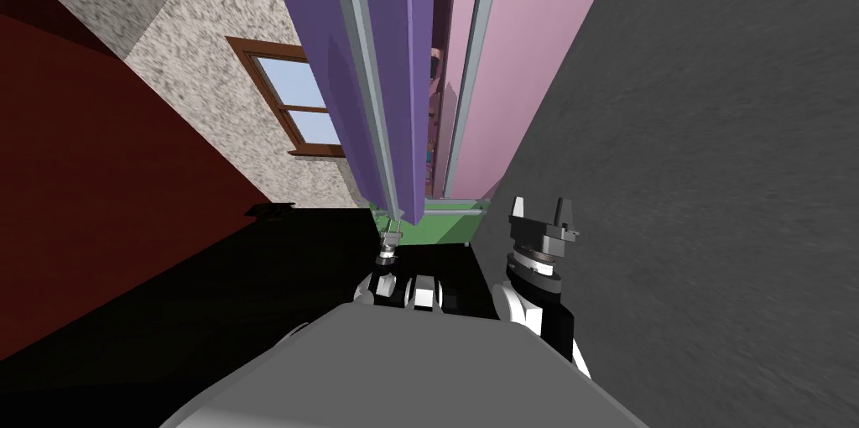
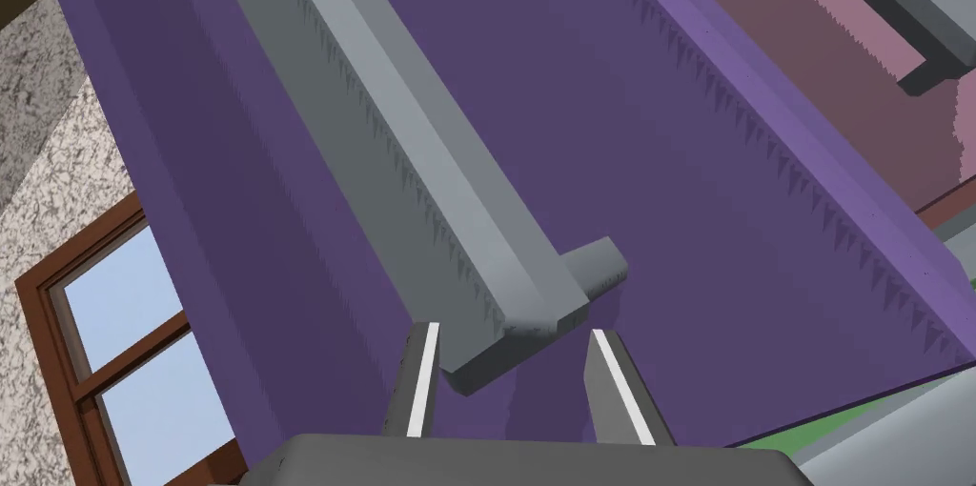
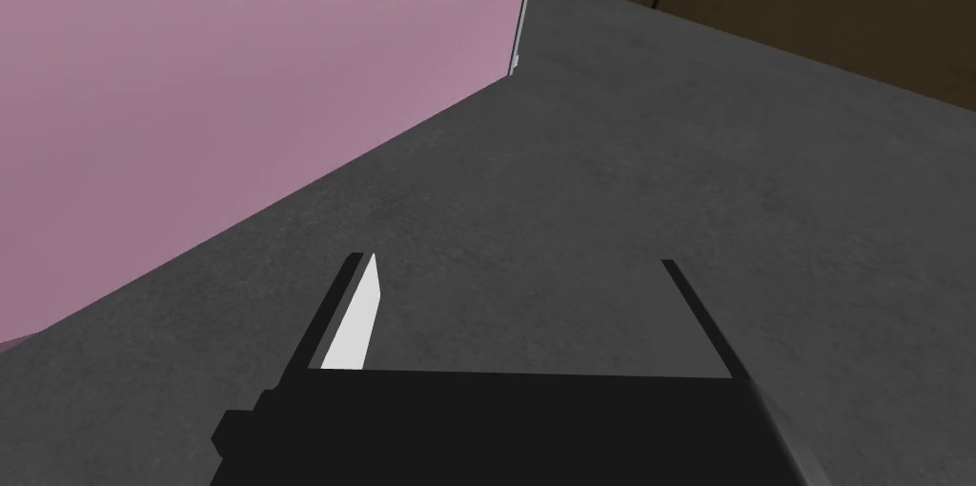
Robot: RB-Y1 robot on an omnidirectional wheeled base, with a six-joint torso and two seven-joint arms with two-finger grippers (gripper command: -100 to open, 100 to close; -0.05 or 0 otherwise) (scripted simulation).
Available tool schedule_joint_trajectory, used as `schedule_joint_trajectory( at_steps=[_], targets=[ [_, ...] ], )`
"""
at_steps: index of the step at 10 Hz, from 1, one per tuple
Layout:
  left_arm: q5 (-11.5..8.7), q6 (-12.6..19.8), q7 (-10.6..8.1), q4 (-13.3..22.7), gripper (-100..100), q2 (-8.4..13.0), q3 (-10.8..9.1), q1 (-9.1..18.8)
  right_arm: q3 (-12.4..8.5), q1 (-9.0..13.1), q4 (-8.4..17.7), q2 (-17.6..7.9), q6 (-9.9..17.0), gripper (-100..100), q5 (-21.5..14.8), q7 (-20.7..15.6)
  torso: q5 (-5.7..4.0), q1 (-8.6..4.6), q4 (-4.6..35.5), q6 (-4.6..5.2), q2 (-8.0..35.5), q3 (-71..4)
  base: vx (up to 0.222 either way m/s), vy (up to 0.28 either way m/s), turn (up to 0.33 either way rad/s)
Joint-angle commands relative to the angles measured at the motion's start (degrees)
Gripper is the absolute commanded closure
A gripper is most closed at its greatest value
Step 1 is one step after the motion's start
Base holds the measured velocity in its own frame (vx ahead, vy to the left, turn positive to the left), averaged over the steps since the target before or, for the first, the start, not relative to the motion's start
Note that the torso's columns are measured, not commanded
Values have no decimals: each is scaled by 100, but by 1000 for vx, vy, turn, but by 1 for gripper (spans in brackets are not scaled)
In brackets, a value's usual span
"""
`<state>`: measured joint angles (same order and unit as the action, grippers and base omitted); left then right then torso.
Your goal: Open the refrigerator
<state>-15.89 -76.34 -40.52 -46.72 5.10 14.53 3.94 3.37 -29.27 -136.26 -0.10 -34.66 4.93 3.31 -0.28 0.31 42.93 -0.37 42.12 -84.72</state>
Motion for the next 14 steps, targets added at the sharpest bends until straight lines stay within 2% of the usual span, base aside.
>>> schedule_joint_trajectory(
  at_steps=[1, 2, 3, 4, 5, 6, 7, 8, 9, 10, 13, 14],
  targets=[
    [-88, -145, 34, 45, 100, -7, 328, 243, 0, -1, -1, 0, 0, 0, 0, 0, 0, 2, 2, 5, -6, -7, -104, 231, -60],
    [-88, -145, 34, 45, 100, -7, 328, 243, 0, 0, -1, -1, 0, 0, 0, 0, 9, 22, 4, 5, 16, 6, -79, 192, -52],
    [-108, -163, 56, 62, 100, -30, 523, 301, 0, 0, 0, 0, 0, 0, 0, 0, 12, 17, 1, -6, 20, 12, -72, 216, -23],
    [-108, -163, 56, 62, 100, -30, 523, 301, -1, 0, -1, -1, 0, 0, 0, 0, 14, 25, 3, -2, 25, 14, -68, 163, -26],
    [-127, -180, 78, 80, 100, -53, 718, 358, 0, 0, 0, 0, 0, 0, 0, 0, 13, 9, -1, -4, 17, 10, -96, 173, -22],
    [-127, -180, 78, 80, 100, -53, 718, 358, 0, 0, -1, 0, 0, 0, 0, 0, 15, 8, 0, 4, 33, 17, -85, 150, -35],
    [-147, -197, 100, 97, 100, -77, 912, 416, 0, 0, 0, 0, 0, 0, 0, 0, 15, 1, 0, 1, 31, 19, -101, 173, -26],
    [-111, -156, 85, 249, 100, -102, 867, 360, 0, 0, -1, 0, 0, 0, 0, 0, 18, 7, 4, 7, 48, 25, -57, 81, -43],
    [-48, -162, -132, 210, 100, 17, 1084, 371, 1, -1, 0, 1, 0, 0, 0, 0, 14, -27, -5, 9, 40, 24, -74, 199, -97],
    [-48, -162, -132, 210, 100, 17, 1084, 371, 0, 0, -1, -1, 0, 0, 0, 0, 21, 6, -9, 27, 49, 27, -64, 237, -94],
    [30, -192, -463, 99, 100, 211, 1347, 422, 0, 0, 0, -1, 0, 0, 0, 0, 16, 2, 3, 16, 13, 4, -70, 230, -81],
    [30, -192, -463, 99, 100, 211, 1347, 422, -1, 0, 0, -1, 0, 0, 0, 0, 19, 12, 6, 15, 8, 1, -54, 174, -43]
  ],
)
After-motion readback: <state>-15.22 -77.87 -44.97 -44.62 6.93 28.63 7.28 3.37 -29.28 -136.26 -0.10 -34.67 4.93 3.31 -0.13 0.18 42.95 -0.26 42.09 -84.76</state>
